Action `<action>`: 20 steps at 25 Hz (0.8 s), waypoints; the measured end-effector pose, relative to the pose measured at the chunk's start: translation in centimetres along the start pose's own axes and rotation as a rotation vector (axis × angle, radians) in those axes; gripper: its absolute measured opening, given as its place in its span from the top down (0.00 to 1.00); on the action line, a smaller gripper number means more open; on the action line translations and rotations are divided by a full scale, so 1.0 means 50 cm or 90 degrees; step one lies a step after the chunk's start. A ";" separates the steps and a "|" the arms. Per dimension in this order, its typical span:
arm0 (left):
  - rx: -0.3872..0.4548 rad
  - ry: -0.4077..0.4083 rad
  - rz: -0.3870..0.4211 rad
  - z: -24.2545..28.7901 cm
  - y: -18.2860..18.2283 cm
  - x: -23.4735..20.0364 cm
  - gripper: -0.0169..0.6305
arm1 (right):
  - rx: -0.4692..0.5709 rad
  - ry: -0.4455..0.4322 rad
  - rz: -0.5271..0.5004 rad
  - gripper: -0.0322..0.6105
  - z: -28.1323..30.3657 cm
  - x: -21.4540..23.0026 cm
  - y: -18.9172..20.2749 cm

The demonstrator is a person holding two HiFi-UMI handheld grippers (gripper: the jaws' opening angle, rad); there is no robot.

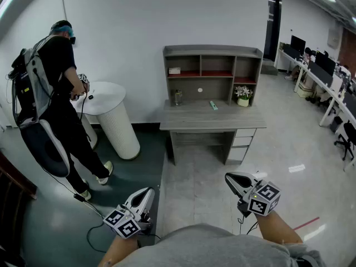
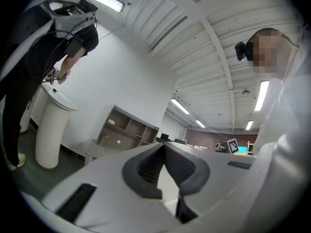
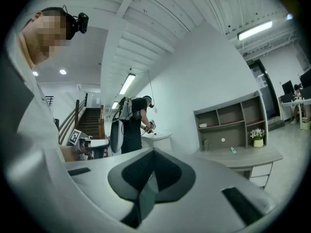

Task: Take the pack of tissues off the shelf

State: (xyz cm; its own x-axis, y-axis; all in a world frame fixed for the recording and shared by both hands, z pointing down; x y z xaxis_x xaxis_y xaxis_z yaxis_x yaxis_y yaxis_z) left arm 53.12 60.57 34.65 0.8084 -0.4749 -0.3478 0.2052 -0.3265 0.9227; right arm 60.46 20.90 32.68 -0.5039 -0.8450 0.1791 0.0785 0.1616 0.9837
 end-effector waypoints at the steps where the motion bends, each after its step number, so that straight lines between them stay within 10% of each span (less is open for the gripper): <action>1: 0.001 0.000 -0.001 0.004 -0.001 0.000 0.95 | -0.002 0.001 0.000 0.94 -0.001 0.003 -0.001; 20: 0.001 0.007 0.012 0.090 0.031 0.100 0.95 | 0.017 -0.025 0.043 0.94 -0.112 0.075 -0.022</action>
State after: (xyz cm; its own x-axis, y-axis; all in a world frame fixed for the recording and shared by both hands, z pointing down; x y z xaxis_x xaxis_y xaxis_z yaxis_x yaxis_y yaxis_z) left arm 54.99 54.01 33.60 0.8184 -0.4719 -0.3280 0.1888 -0.3182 0.9290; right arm 63.28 14.71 32.36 -0.5310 -0.8115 0.2441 0.0915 0.2315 0.9685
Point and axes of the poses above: the fingertips, and each gripper's own axes: z forward along the fingers, x to its right, y out of its underside, the point moved 10 cm from there along -z, backward along the fingers, and after that the axes turned 4 degrees about x, right-handed, at the moved point
